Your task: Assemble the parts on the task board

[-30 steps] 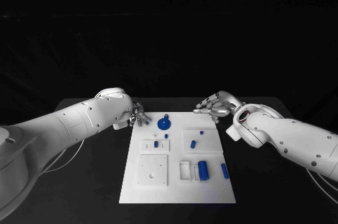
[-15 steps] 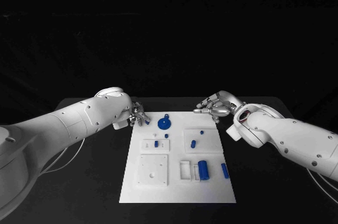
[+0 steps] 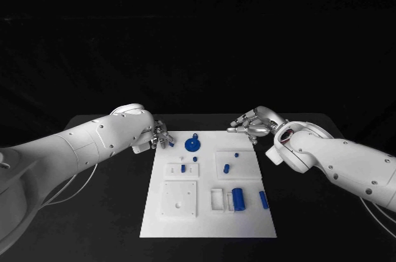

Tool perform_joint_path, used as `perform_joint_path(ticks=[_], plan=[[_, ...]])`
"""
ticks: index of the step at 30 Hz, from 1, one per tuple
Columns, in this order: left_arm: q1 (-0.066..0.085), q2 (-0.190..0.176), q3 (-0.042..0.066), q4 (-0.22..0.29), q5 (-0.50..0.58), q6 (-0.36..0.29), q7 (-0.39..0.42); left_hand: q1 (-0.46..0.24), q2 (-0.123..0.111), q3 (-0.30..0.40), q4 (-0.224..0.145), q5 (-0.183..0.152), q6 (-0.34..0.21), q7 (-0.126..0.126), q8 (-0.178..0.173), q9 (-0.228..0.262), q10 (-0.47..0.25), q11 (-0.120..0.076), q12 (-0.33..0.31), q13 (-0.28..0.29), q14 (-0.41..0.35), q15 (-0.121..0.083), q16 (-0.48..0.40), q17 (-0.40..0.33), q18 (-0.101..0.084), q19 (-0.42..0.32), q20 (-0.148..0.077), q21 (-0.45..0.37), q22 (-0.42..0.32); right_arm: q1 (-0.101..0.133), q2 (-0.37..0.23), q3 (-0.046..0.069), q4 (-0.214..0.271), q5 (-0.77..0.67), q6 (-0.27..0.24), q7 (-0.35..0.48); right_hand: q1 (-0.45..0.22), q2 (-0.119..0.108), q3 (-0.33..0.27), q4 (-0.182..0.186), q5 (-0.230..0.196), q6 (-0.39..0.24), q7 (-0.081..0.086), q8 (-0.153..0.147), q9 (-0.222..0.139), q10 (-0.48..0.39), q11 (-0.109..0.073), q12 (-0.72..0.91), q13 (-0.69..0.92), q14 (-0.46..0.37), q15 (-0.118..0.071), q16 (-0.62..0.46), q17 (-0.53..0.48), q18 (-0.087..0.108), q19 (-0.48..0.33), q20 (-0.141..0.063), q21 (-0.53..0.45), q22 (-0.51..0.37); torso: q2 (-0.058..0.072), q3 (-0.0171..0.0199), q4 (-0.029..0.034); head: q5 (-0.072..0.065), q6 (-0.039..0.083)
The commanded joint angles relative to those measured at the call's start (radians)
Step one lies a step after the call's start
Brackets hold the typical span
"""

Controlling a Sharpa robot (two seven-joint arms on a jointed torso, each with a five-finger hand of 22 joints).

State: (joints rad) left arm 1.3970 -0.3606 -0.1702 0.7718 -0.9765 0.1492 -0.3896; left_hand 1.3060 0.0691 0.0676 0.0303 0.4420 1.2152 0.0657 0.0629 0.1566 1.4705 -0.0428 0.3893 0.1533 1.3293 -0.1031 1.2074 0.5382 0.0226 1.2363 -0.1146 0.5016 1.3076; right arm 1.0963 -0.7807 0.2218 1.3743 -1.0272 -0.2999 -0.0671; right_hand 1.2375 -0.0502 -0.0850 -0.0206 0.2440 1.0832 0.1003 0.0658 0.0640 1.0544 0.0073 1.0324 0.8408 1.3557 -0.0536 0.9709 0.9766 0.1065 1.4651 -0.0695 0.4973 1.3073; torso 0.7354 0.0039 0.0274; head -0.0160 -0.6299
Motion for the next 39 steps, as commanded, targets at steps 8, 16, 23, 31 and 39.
perform_joint_path(ticks=[8, 16, 23, 31, 39], plan=[[0.012, -0.081, 0.003, 0.141, 0.052, -0.108, -0.092, -0.041, -0.029, 0.129, -0.121, 0.063, 0.084, -0.051, 0.005, 0.089, 0.040, -0.013, 0.057, 0.028, 0.044, -0.009, 0.031, 0.060, 0.015, 0.016, -0.013, 0.030, 0.021, -0.001, -0.006, 0.000, 0.001, 0.001, 0.001, 0.006, 0.005, 0.001, 0.001, 0.000, 0.004, -0.008, 0.000, -0.003, -0.001, 0.007, 0.003, -0.003, -0.001, 0.006, -0.001, -0.006, 0.000, 0.012, 0.033, -0.003, 0.001, 0.054, -0.008, 0.0015, 0.0073, -0.002, -0.005], [0.025, -0.169, 0.002, 0.305, 0.085, -0.156, -0.119, -0.061, -0.052, 0.133, -0.126, 0.108, 0.115, -0.061, 0.004, 0.115, 0.044, -0.020, 0.120, 0.035, 0.075, -0.012, 0.048, 0.141, 0.016, 0.024, -0.015, 0.050, 0.021, -0.001, -0.007, 0.000, -0.003, 0.003, 0.001, 0.008, 0.005, 0.001, 0.001, 0.000, 0.004, -0.008, 0.000, -0.003, -0.001, 0.007, 0.003, -0.003, -0.001, 0.006, -0.001, -0.006, 0.000, 0.012, 0.033, -0.003, 0.001, 0.054, -0.018, 0.0027, 0.0134, 0.002, -0.012], [0.028, -0.237, -0.004, 0.438, 0.097, -0.191, -0.140, -0.077, -0.064, 0.142, -0.132, 0.140, 0.137, -0.068, 0.004, 0.127, 0.045, -0.024, 0.152, 0.032, 0.088, -0.015, 0.049, 0.174, 0.017, 0.025, -0.016, 0.062, 0.020, -0.001, -0.006, 0.000, -0.008, 0.006, 0.002, 0.009, 0.005, 0.000, 0.000, 0.001, 0.006, -0.007, 0.000, -0.003, -0.001, 0.007, 0.003, -0.003, -0.001, 0.006, -0.001, -0.006, 0.000, 0.012, 0.033, -0.004, -0.001, 0.054, -0.026, 0.0031, 0.0182, 0.004, -0.020], [0.028, -0.290, -0.020, 0.542, 0.114, -0.223, -0.153, -0.089, -0.070, 0.144, -0.137, 0.152, 0.154, -0.074, 0.005, 0.135, 0.046, -0.026, 0.172, 0.030, 0.095, -0.017, 0.050, 0.192, 0.016, 0.026, -0.017, 0.069, 0.020, -0.004, -0.006, 0.000, -0.010, 0.008, 0.003, 0.010, 0.005, 0.000, 0.000, 0.001, 0.006, -0.007, 0.000, -0.003, -0.001, 0.007, 0.003, -0.003, -0.001, 0.006, -0.001, -0.006, 0.000, 0.012, 0.033, -0.004, -0.001, 0.054, -0.028, 0.0032, 0.0184, 0.004, -0.024], [0.028, -0.323, -0.057, 0.616, 0.116, -0.268, -0.160, -0.098, -0.075, 0.146, -0.142, 0.162, 0.169, -0.078, 0.005, 0.142, 0.047, -0.027, 0.196, 0.031, 0.103, -0.017, 0.059, 0.219, 0.017, 0.027, -0.016, 0.076, 0.020, -0.006, -0.005, 0.000, -0.011, 0.009, 0.004, 0.010, 0.005, 0.000, -0.001, 0.001, 0.012, -0.007, 0.000, -0.003, -0.001, 0.006, 0.003, -0.003, -0.001, 0.006, -0.001, -0.007, 0.000, 0.012, 0.032, -0.003, -0.003, 0.053, -0.028, 0.0042, 0.0187, 0.007, -0.028]])
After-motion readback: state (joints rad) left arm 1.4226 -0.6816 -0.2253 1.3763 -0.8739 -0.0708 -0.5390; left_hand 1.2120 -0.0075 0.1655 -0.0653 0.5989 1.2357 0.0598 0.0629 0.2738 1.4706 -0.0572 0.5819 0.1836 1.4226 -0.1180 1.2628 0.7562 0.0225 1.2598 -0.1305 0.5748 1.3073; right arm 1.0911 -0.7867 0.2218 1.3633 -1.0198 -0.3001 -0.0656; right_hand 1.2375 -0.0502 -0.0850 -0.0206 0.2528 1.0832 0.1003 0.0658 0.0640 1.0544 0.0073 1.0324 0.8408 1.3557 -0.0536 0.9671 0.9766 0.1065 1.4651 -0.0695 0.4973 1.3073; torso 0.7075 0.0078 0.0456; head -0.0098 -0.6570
